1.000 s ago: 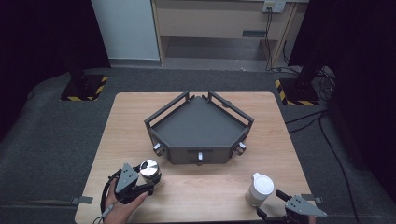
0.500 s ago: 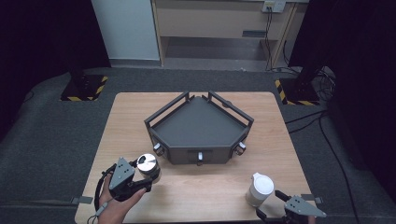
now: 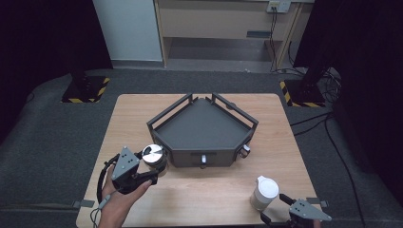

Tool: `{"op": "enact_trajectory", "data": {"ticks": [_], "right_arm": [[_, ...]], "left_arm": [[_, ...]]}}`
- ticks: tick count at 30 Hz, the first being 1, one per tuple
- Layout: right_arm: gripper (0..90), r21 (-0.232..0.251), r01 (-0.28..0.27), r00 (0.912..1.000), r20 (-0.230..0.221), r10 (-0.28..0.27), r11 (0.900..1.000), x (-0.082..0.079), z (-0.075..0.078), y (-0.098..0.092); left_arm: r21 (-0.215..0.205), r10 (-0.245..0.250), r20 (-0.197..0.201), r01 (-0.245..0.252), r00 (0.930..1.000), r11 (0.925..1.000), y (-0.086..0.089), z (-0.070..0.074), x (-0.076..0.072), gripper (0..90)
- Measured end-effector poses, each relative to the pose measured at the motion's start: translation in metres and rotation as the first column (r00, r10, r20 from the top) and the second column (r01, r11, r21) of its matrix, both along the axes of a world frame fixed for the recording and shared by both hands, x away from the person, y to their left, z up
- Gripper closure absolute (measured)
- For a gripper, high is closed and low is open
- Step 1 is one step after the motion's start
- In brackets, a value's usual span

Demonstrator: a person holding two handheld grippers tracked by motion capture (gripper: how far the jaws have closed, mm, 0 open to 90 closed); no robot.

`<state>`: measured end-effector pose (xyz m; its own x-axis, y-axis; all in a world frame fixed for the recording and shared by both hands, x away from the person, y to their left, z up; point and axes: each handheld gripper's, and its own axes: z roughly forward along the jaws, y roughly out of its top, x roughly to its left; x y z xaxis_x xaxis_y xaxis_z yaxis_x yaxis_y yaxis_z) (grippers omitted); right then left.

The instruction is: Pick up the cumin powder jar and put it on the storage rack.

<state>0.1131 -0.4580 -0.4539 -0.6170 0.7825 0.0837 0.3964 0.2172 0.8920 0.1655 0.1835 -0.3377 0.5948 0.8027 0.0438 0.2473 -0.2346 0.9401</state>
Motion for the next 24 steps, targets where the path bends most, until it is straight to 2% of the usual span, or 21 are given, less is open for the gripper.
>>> {"op": "enact_trajectory", "data": {"ticks": [11, 24], "right_arm": [[2.2, 0.001, 0.0, 1.0, 0.0, 0.0, 1.0, 0.0, 0.0, -0.002], [2.2, 0.003, -0.005, 1.0, 0.005, 0.005, 1.0, -0.001, 0.001, -0.003]], "left_arm": [[-0.01, 0.008, 0.016, -0.008, 0.9998, 0.9999, -0.004, 0.018, 0.016, 30.5], [0.003, 0.017, 0.031, -0.018, 0.9994, 0.9998, -0.012, 0.029, 0.03, 30.5]]}}
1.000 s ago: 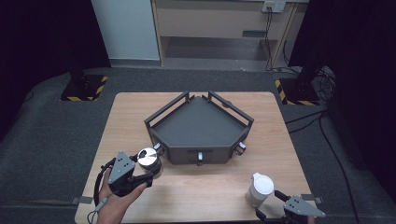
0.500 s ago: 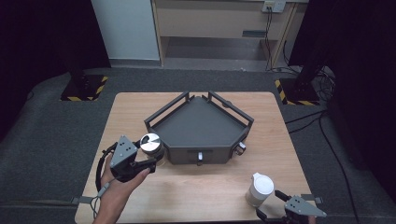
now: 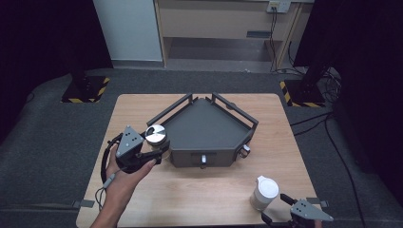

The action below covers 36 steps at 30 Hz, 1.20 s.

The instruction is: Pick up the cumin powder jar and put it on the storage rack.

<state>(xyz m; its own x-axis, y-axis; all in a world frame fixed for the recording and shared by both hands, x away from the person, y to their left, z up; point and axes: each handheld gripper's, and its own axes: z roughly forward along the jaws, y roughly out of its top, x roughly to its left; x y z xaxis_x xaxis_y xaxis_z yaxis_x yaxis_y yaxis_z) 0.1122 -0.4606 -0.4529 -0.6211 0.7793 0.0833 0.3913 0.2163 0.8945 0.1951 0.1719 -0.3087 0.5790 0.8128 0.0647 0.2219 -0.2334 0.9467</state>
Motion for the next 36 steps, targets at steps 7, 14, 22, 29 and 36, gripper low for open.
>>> {"op": "enact_trajectory", "data": {"ticks": [7, 14, 22, 29, 36], "right_arm": [[2.2, -0.002, -0.006, 1.0, -0.003, 0.006, 1.0, 0.0, 0.0, 0.001], [2.2, -0.003, -0.002, 1.0, -0.002, 0.002, 1.0, 0.0, 0.0, 0.0], [2.3, -0.009, -0.001, 1.0, -0.006, 0.001, 1.0, 0.0, 0.0, 0.0], [2.3, -0.012, 0.0, 0.9999, -0.01, 0.0, 1.0, 0.001, 0.0, -0.001], [2.3, -0.013, -0.002, 0.9999, -0.012, 0.002, 1.0, 0.002, 0.0, -0.001]], "left_arm": [[-0.003, 0.004, 0.009, -0.004, 0.9999, 1.0, -0.007, 0.004, 0.009, 30.5], [0.001, 0.0, 0.014, -0.001, 0.9999, 1.0, -0.012, 0.006, 0.017, 30.5], [-0.007, 0.007, 0.008, -0.007, 0.9999, 1.0, -0.014, 0.003, 0.029, 30.5], [-0.005, 0.008, 0.021, -0.008, 0.9998, 1.0, -0.017, 0.004, 0.039, 30.5], [-0.007, 0.013, 0.02, -0.013, 0.9997, 0.9999, -0.022, 0.002, 0.047, 30.5]]}}
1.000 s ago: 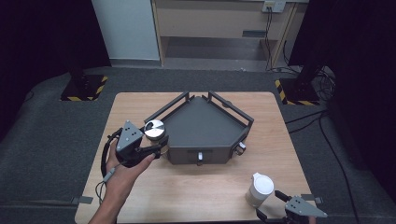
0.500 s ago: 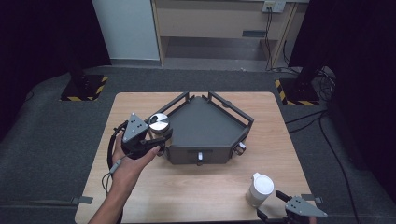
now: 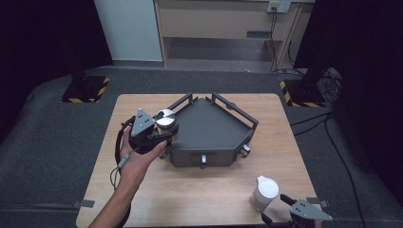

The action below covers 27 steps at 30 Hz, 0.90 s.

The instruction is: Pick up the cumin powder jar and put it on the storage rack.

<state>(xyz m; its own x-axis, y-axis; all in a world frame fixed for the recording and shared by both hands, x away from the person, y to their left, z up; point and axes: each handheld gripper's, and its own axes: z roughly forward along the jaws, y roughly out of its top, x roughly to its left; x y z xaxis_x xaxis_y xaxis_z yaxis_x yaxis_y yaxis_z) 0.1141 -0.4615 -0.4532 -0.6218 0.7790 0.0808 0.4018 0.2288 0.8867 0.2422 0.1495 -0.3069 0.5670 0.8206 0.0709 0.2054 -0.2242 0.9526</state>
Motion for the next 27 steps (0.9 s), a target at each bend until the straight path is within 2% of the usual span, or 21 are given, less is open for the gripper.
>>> {"op": "enact_trajectory", "data": {"ticks": [15, 20, 27], "right_arm": [[2.3, 0.002, 0.0, 1.0, -0.004, 0.0, 1.0, 0.0, 0.0, -0.002], [2.3, 0.005, 0.005, 1.0, -0.002, -0.005, 1.0, 0.0, 0.0, -0.003], [2.3, 0.005, 0.004, 1.0, -0.004, -0.004, 1.0, 0.0, 0.0, -0.004]], "left_arm": [[0.009, 0.003, 0.0, -0.003, 1.0, 1.0, -0.011, -0.006, 0.015, 30.6], [0.022, 0.002, -0.005, -0.002, 1.0, 0.9998, -0.015, -0.01, 0.021, 30.6], [0.015, 0.0, -0.015, 0.0, 0.9999, 0.9999, -0.019, -0.019, 0.028, 30.6]]}}
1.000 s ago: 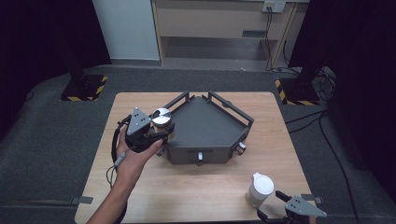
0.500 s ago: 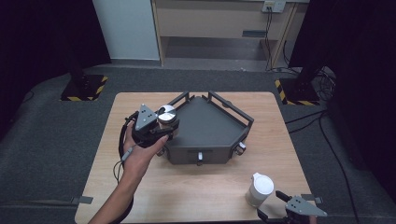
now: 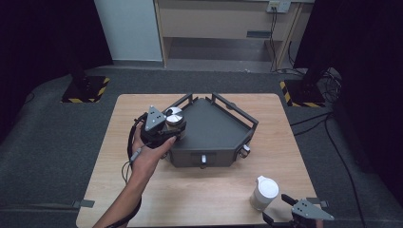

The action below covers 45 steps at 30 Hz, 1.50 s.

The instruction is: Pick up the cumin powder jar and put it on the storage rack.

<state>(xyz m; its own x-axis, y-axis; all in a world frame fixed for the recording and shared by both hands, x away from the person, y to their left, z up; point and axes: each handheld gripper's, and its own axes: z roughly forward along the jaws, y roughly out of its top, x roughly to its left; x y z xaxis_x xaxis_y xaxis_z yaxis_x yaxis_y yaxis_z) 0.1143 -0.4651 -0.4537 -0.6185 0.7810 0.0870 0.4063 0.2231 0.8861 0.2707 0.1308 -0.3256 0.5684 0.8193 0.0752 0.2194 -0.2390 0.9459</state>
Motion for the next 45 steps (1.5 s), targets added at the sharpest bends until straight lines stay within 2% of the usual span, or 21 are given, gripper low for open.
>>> {"op": "enact_trajectory", "data": {"ticks": [12, 31, 38, 45], "right_arm": [[2.3, -0.003, 0.0, 1.0, -0.005, 0.0, 1.0, 0.0, 0.0, -0.001], [2.3, -0.006, 0.001, 1.0, -0.004, -0.001, 1.0, 0.0, 0.0, -0.002], [2.3, -0.006, 0.002, 1.0, -0.004, -0.002, 1.0, 0.0, 0.0, -0.002], [2.3, -0.006, 0.001, 1.0, -0.003, -0.001, 1.0, -0.001, 0.001, -0.001]], "left_arm": [[0.015, -0.011, -0.003, 0.011, 0.9999, 0.9998, -0.008, -0.009, 0.007, 30.6], [0.02, 0.007, -0.03, -0.006, 0.9995, 0.9998, -0.011, -0.023, 0.017, 30.6], [0.017, 0.007, -0.029, -0.006, 0.9996, 0.9998, -0.012, -0.024, 0.017, 30.5], [-0.011, 0.015, -0.045, -0.015, 0.9989, 0.9998, -0.009, -0.026, 0.019, 30.4]]}}
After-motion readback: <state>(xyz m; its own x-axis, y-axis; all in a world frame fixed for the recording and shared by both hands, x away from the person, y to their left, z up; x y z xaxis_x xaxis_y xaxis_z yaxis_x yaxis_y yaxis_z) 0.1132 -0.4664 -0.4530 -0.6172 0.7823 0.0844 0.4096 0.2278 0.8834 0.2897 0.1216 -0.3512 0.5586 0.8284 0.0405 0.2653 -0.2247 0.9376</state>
